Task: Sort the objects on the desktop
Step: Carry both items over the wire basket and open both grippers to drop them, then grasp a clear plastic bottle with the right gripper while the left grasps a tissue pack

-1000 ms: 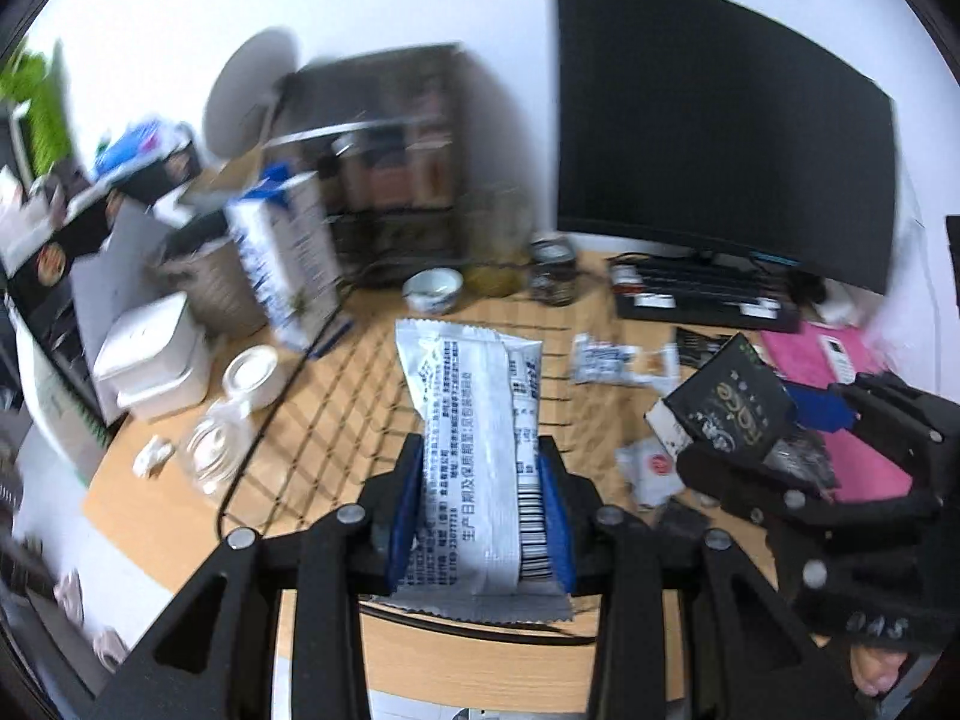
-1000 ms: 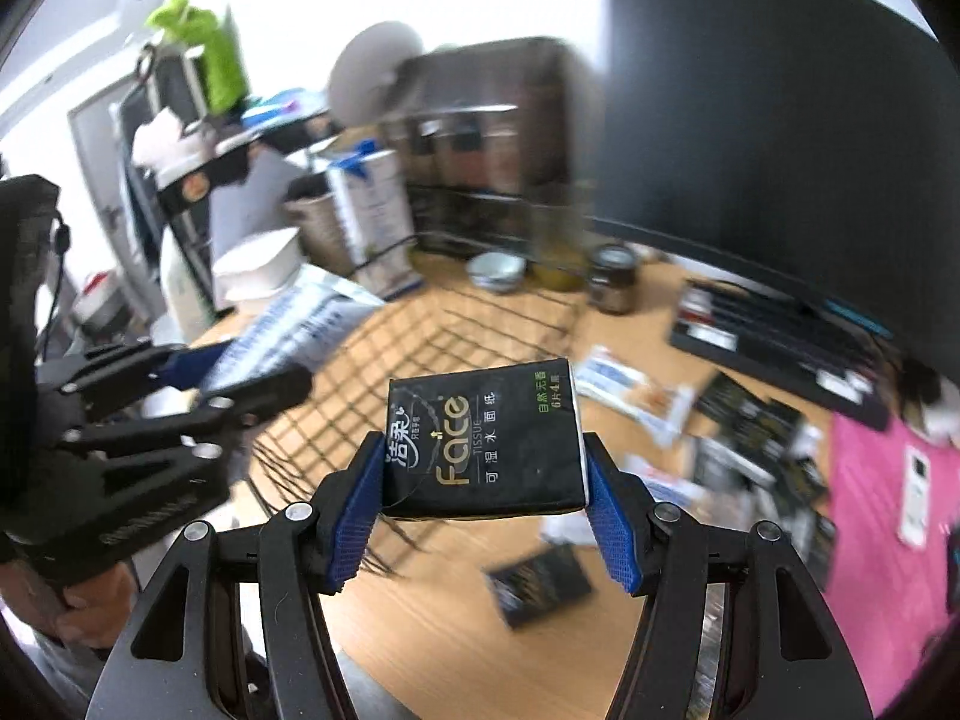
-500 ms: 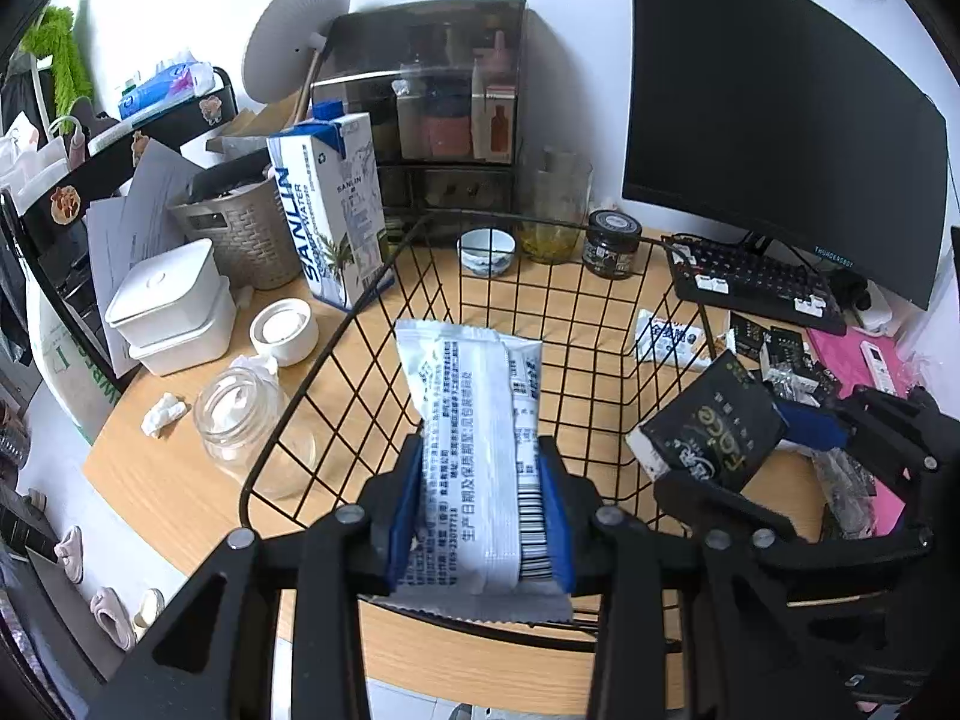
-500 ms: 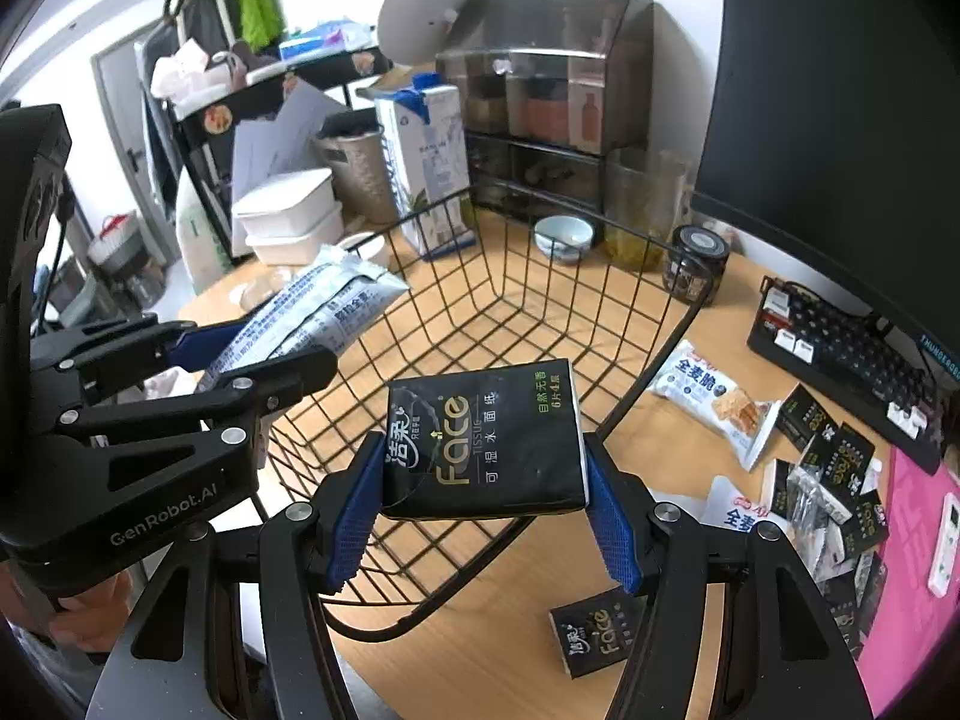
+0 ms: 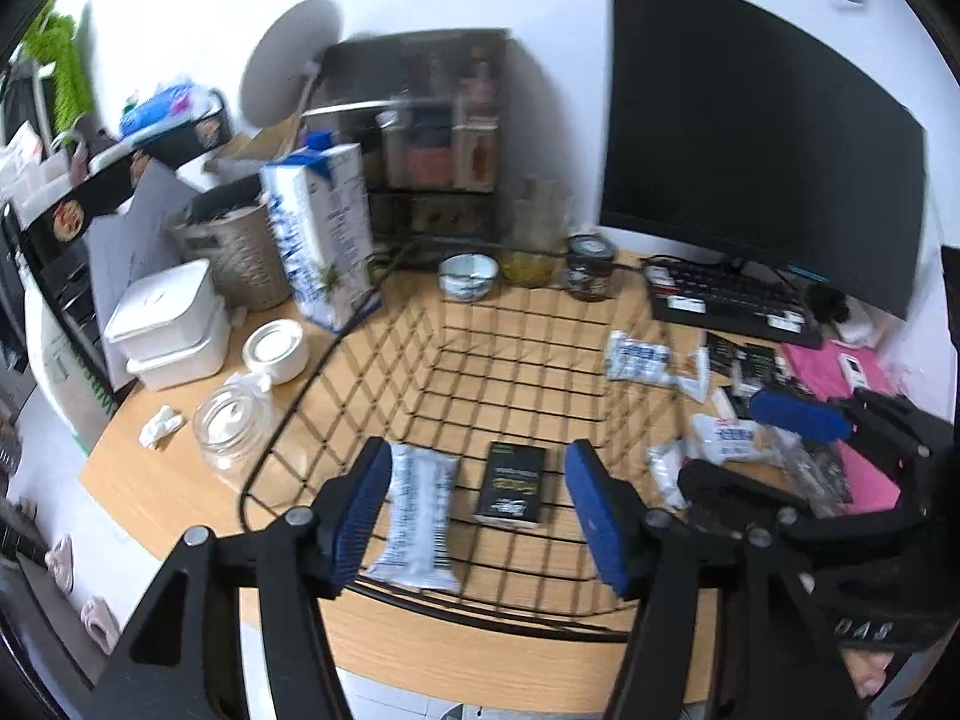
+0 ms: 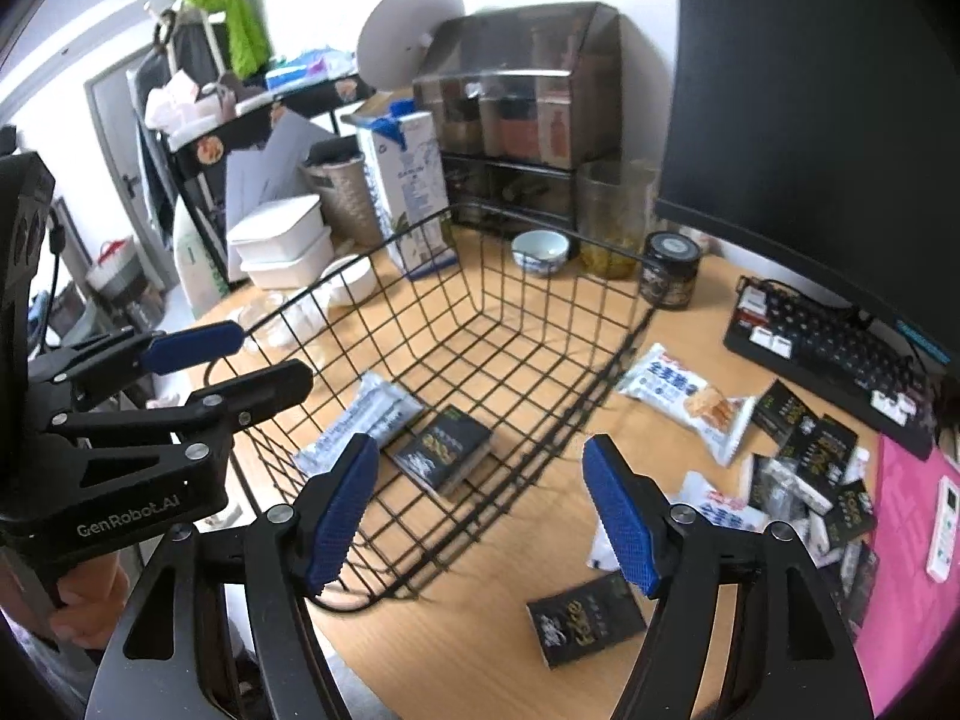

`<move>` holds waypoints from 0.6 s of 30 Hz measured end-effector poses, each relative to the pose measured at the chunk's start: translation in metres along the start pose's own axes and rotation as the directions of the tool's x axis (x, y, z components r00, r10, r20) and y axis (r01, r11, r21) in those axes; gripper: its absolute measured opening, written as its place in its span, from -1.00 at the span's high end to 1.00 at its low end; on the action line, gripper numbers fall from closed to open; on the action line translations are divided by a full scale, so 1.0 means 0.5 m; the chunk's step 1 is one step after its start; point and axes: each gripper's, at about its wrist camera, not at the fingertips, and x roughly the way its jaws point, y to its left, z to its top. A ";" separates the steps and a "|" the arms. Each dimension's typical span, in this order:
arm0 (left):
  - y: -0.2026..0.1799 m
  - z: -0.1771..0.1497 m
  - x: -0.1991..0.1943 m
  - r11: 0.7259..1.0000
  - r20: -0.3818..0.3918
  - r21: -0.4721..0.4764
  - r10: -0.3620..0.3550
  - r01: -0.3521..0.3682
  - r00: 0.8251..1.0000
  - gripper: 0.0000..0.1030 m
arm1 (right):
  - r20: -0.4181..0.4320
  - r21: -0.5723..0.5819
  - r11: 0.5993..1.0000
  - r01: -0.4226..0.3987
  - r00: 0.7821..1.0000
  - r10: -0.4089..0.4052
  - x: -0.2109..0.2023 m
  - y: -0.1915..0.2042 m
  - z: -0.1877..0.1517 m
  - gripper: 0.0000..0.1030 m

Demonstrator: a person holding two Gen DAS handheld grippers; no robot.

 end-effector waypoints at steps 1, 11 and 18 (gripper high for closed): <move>-0.012 -0.001 -0.005 1.000 0.005 0.014 -0.014 0.014 1.000 -0.28 | 0.005 0.005 1.000 0.016 1.000 -0.016 -0.013 -0.009 -0.006 -0.37; -0.213 -0.049 -0.039 0.946 -0.049 0.231 -0.222 0.228 0.974 -0.28 | -0.024 0.154 0.975 0.159 0.987 -0.157 -0.099 -0.180 -0.116 -0.38; -0.325 -0.090 0.029 0.900 -0.181 0.328 -0.237 0.285 0.955 -0.28 | -0.137 0.179 0.959 0.218 0.971 -0.195 -0.056 -0.273 -0.210 -0.38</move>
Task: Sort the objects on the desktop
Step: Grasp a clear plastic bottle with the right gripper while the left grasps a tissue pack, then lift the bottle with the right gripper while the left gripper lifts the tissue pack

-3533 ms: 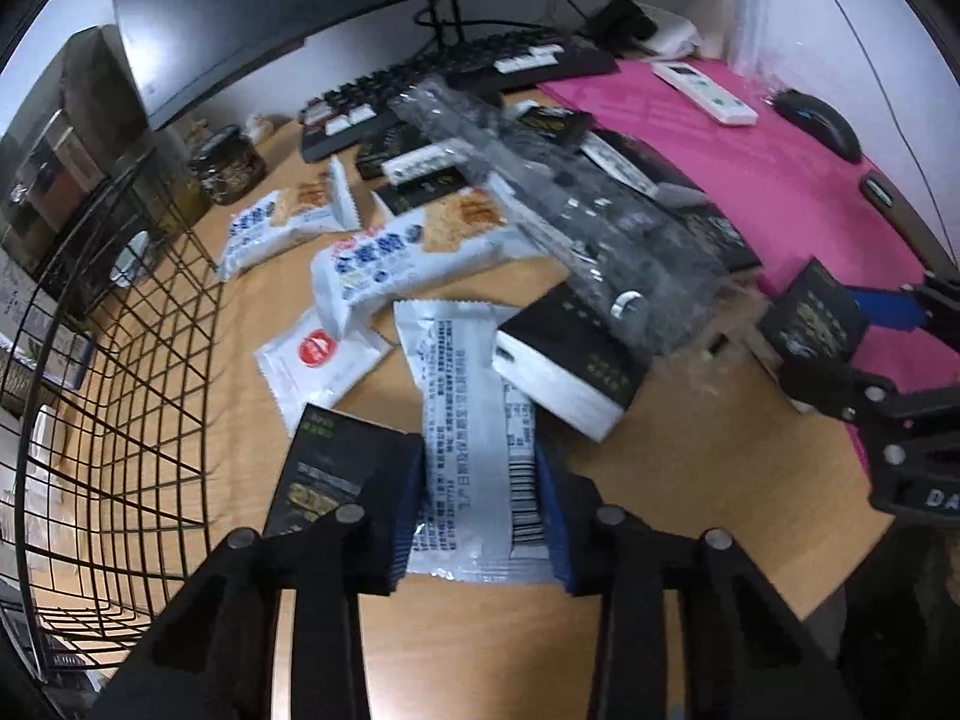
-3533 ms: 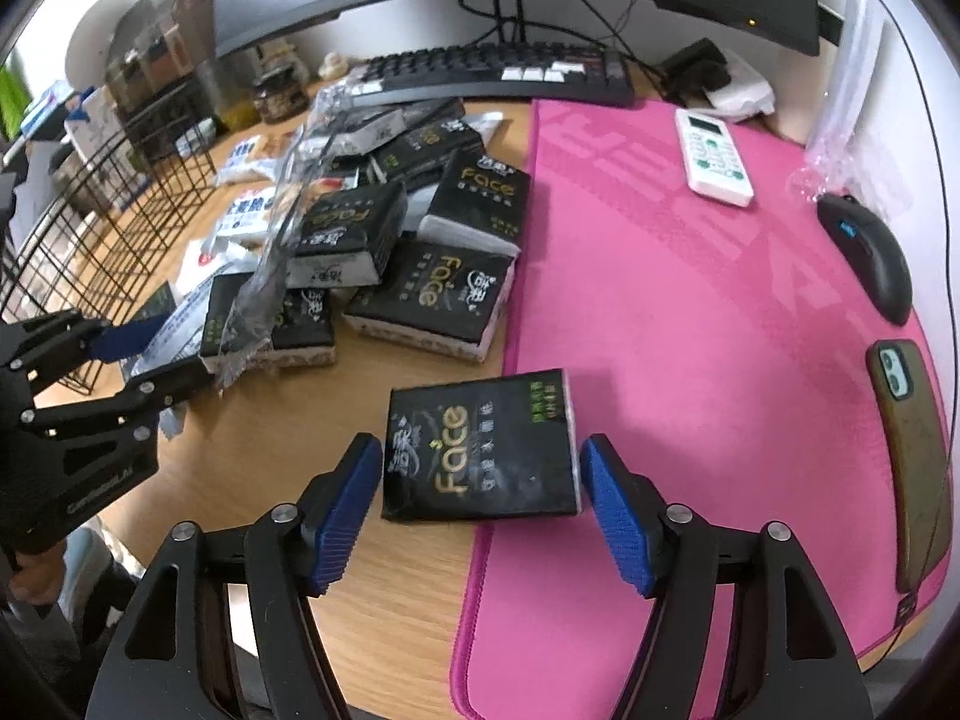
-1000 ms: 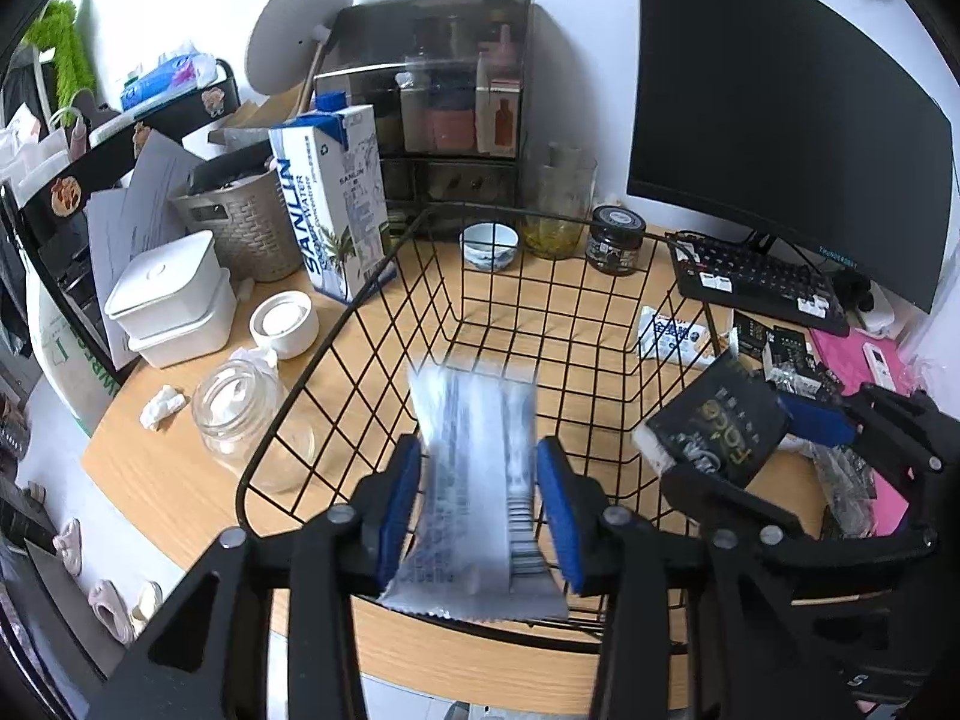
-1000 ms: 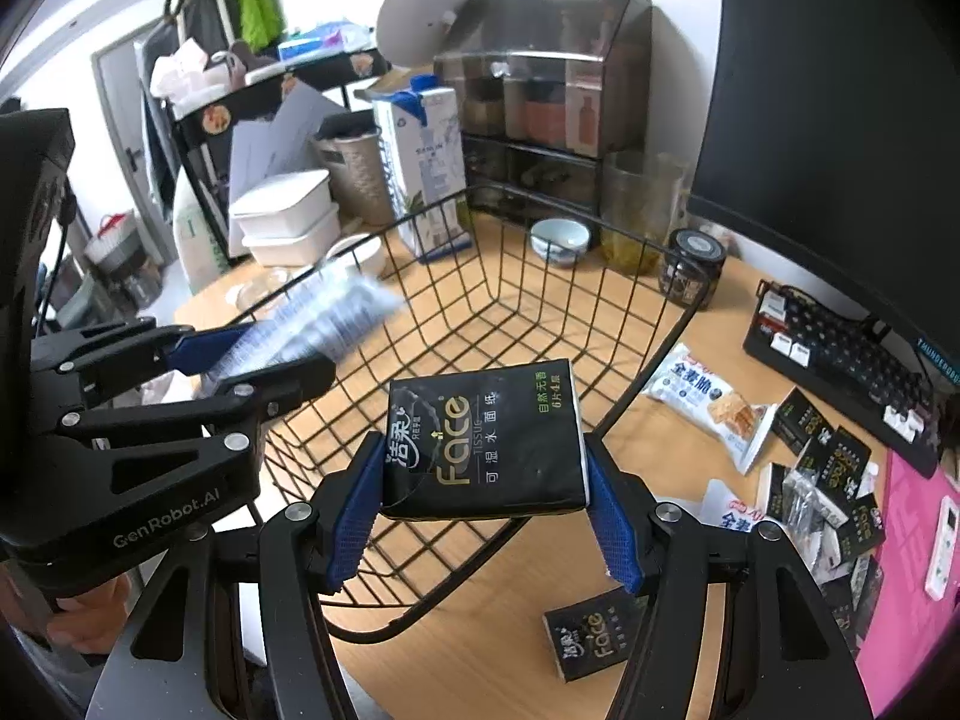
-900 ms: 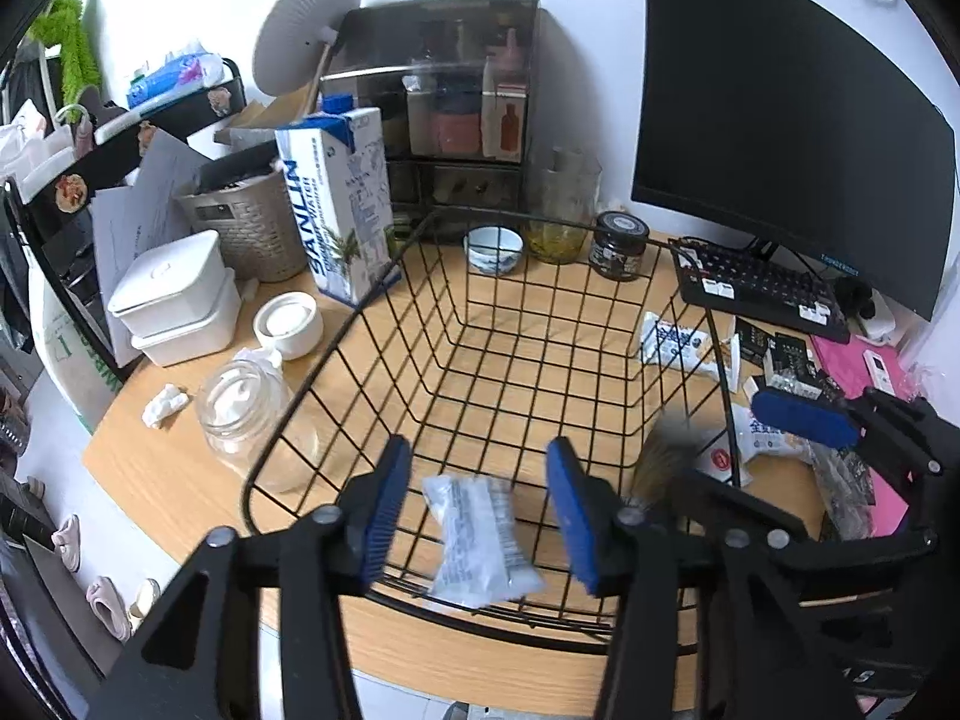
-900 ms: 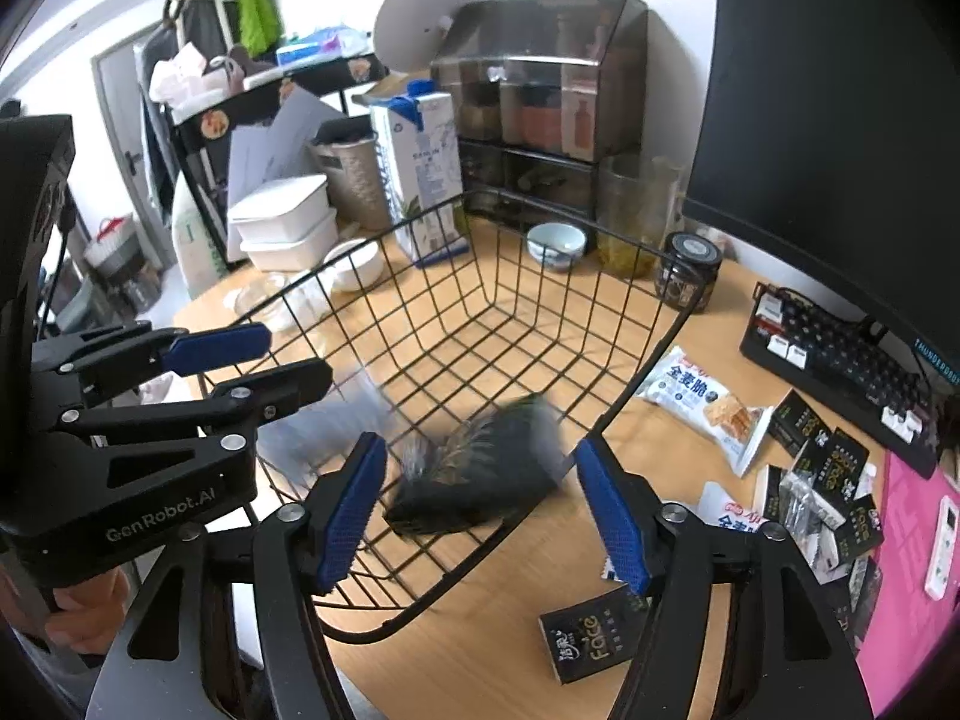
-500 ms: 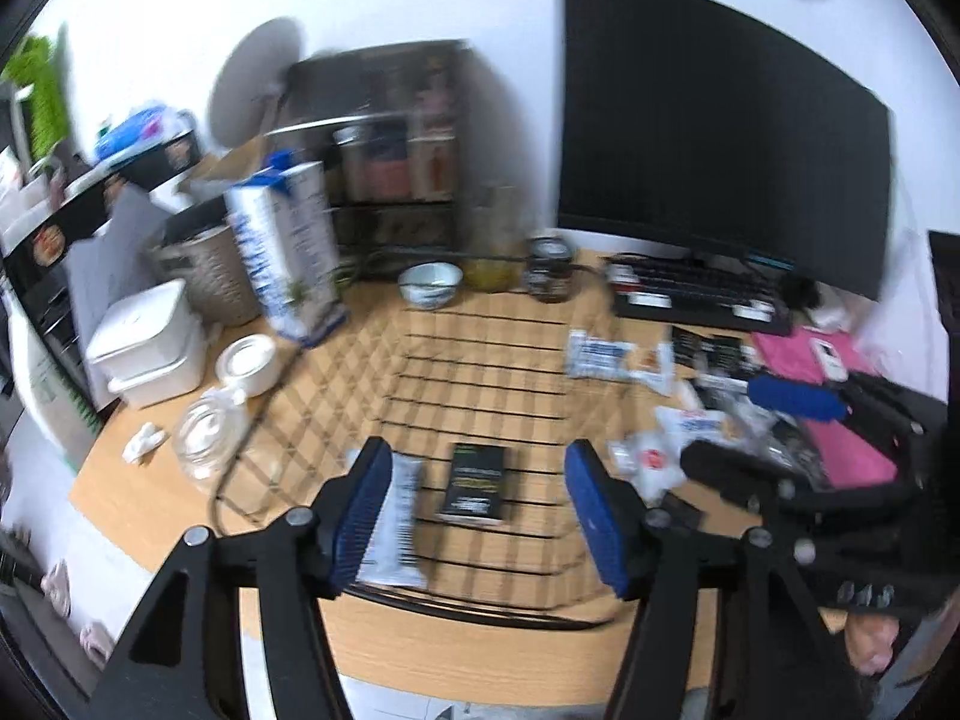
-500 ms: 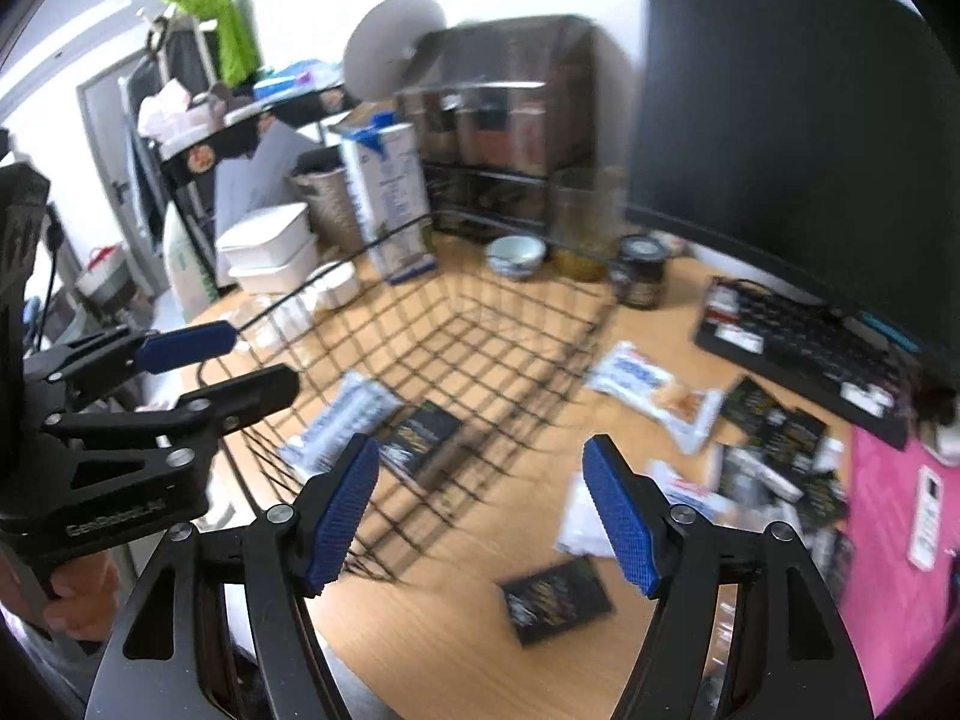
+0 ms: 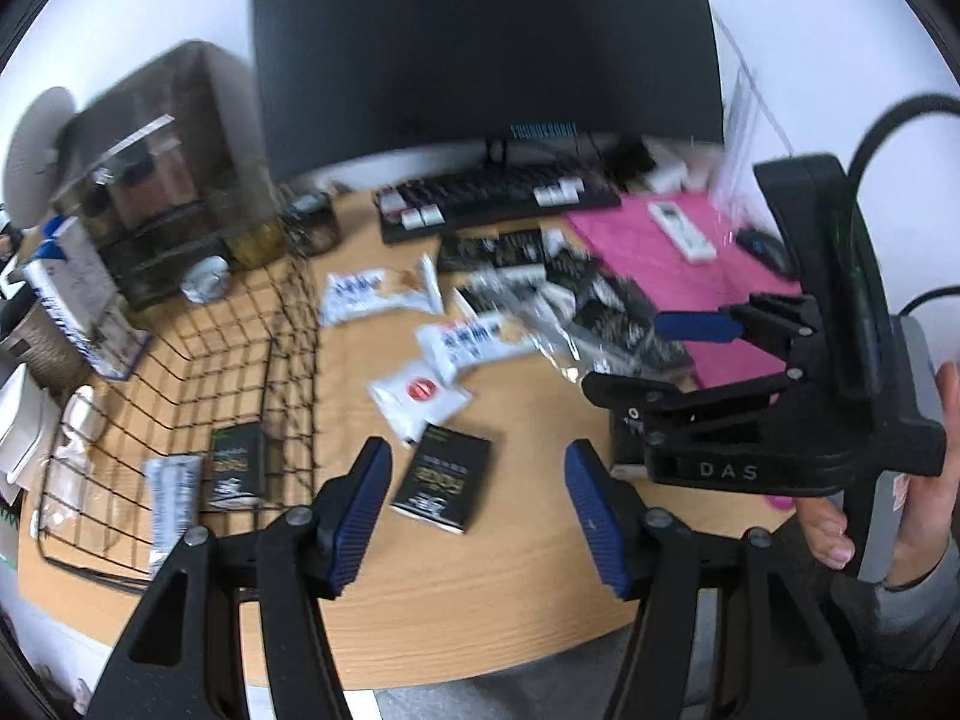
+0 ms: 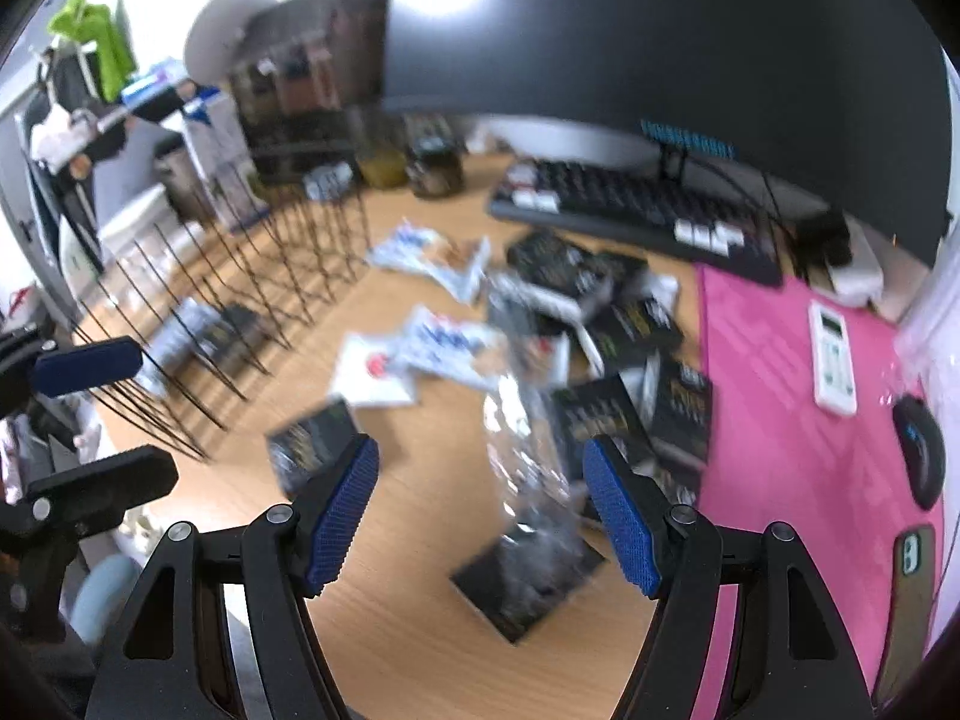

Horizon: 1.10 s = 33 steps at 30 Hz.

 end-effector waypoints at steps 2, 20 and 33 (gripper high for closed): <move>-0.005 -0.001 0.031 1.000 -0.040 0.014 0.001 0.000 0.999 -0.28 | -0.028 0.014 1.000 -0.006 1.000 0.006 0.028 -0.018 -0.010 -0.38; 0.021 -0.021 0.191 0.999 -0.210 0.010 0.035 -0.034 0.977 -0.29 | -0.078 0.038 0.999 0.033 0.996 -0.030 0.085 -0.040 -0.022 0.77; 0.018 -0.013 0.205 0.998 -0.208 0.025 0.054 -0.050 0.977 0.12 | -0.049 0.103 0.994 0.032 0.998 -0.027 0.008 -0.063 -0.049 0.78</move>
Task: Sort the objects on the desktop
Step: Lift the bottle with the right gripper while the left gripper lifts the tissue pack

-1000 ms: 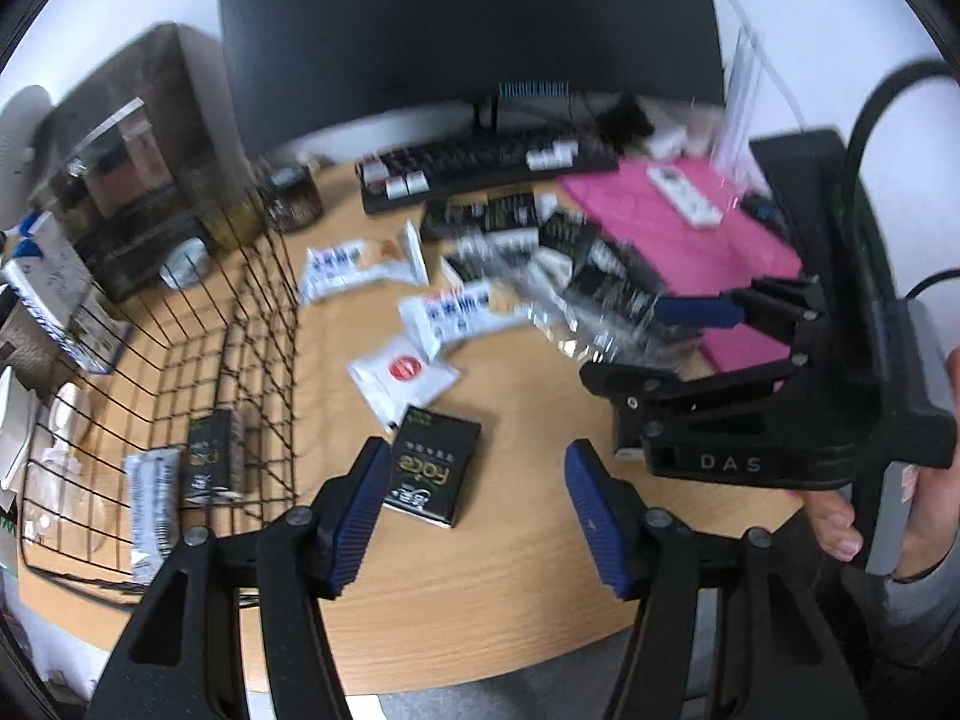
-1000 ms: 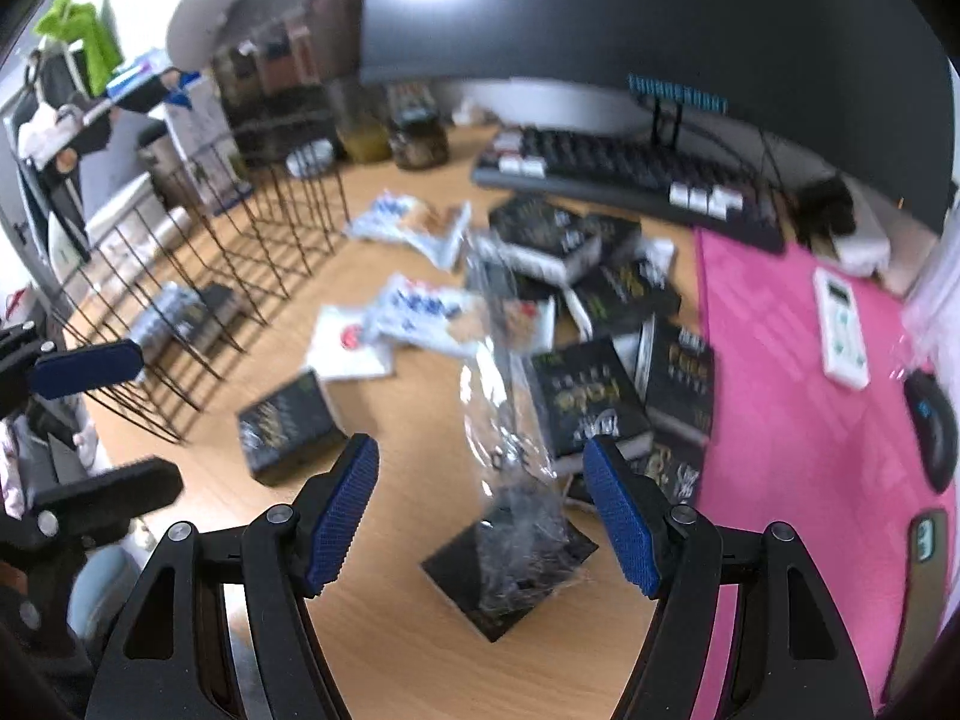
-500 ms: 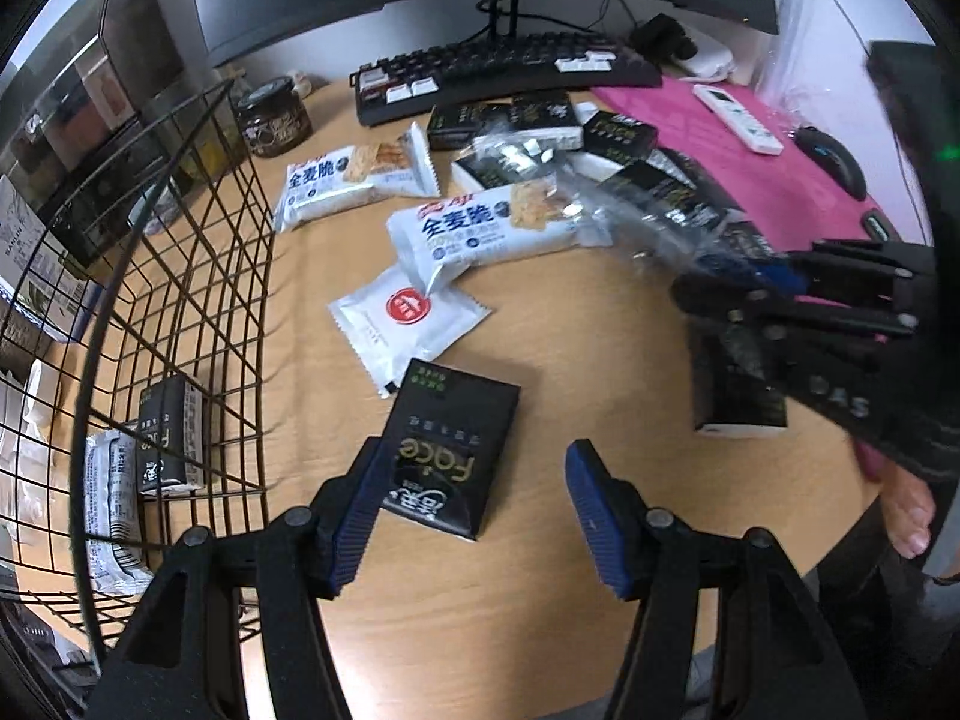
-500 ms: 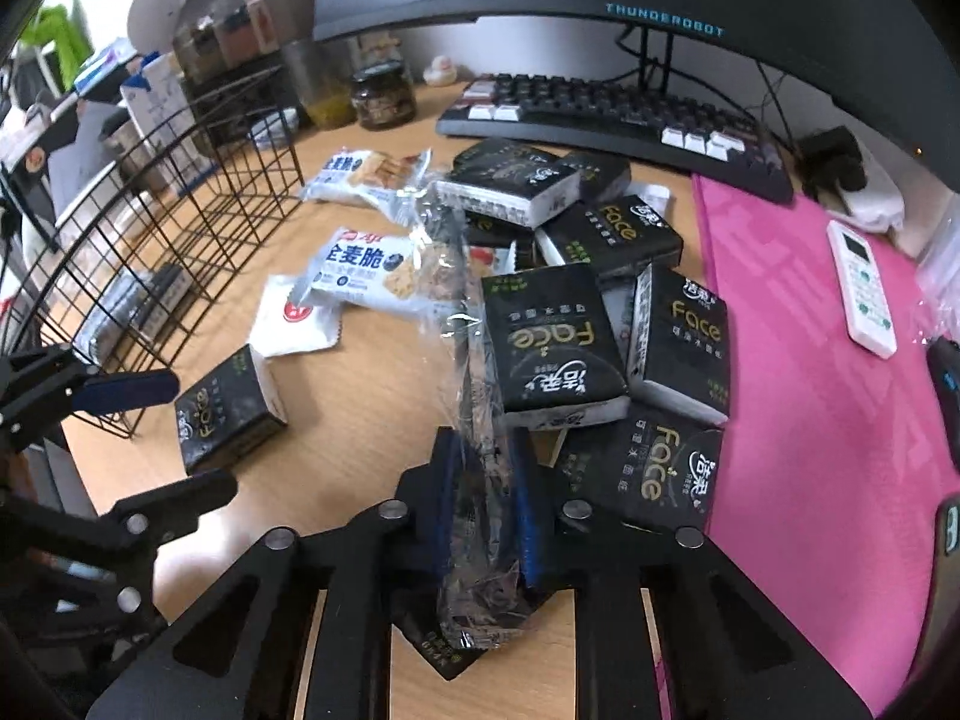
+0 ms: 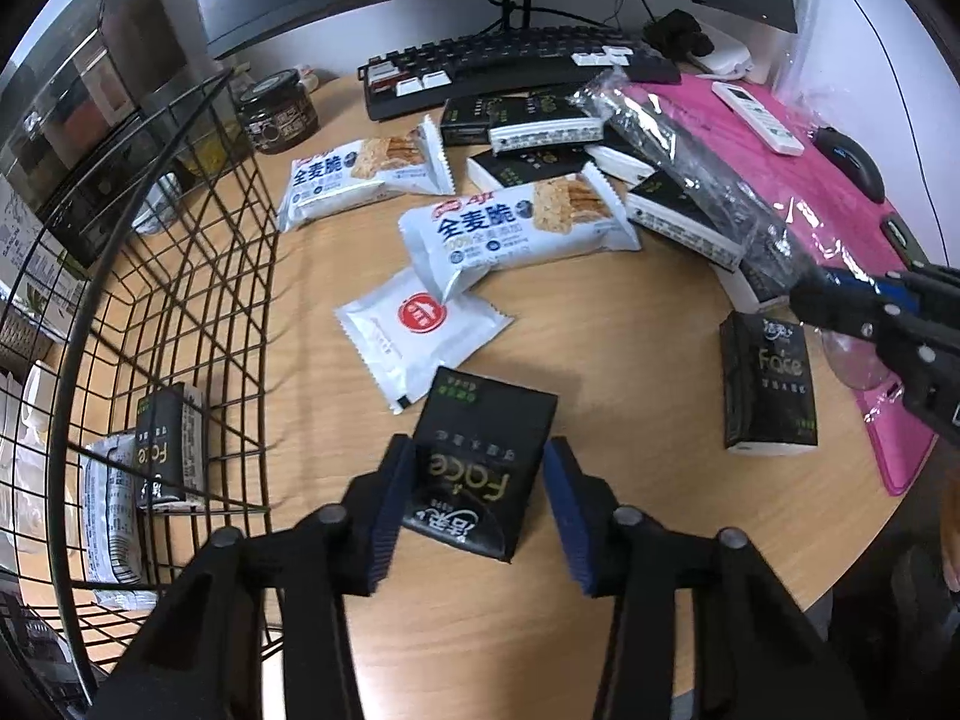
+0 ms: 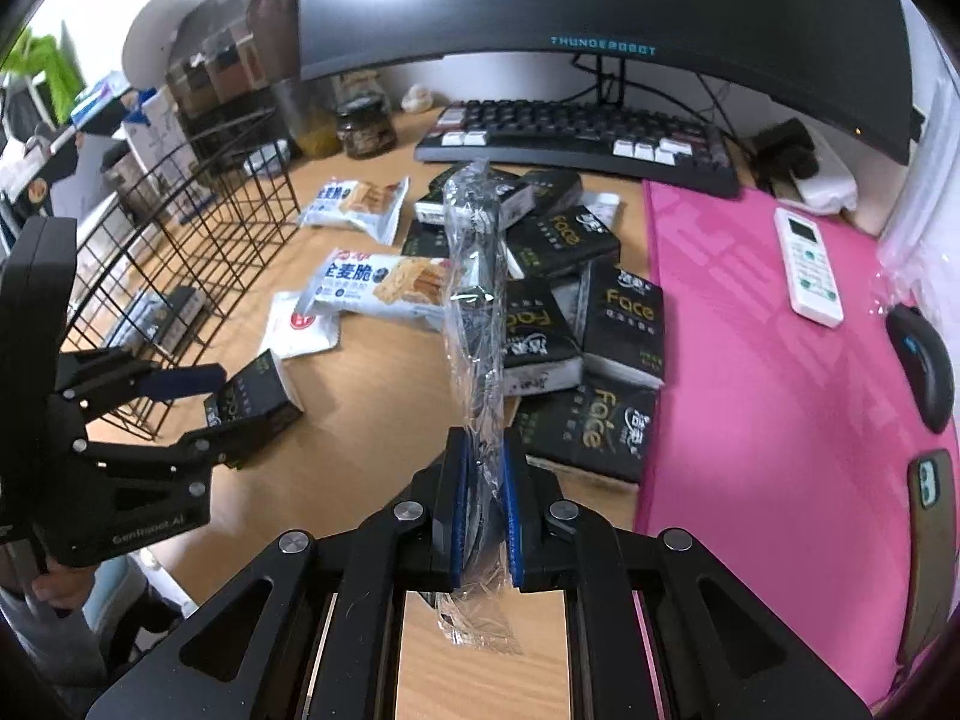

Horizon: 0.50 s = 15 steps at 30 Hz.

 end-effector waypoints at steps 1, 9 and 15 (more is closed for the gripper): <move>-0.004 0.002 0.000 1.000 0.000 0.006 0.001 -0.001 1.000 0.13 | -0.001 0.000 1.000 0.001 1.000 -0.001 0.001 -0.001 -0.002 0.78; -0.023 0.019 0.016 1.000 0.013 0.030 0.009 -0.009 1.000 -0.18 | -0.001 0.033 0.999 -0.014 1.000 0.014 -0.007 -0.026 -0.019 0.78; -0.032 0.027 0.026 0.999 0.010 0.046 0.024 -0.025 1.000 -0.18 | -0.007 0.056 0.998 -0.013 1.000 0.014 -0.007 -0.046 -0.027 0.78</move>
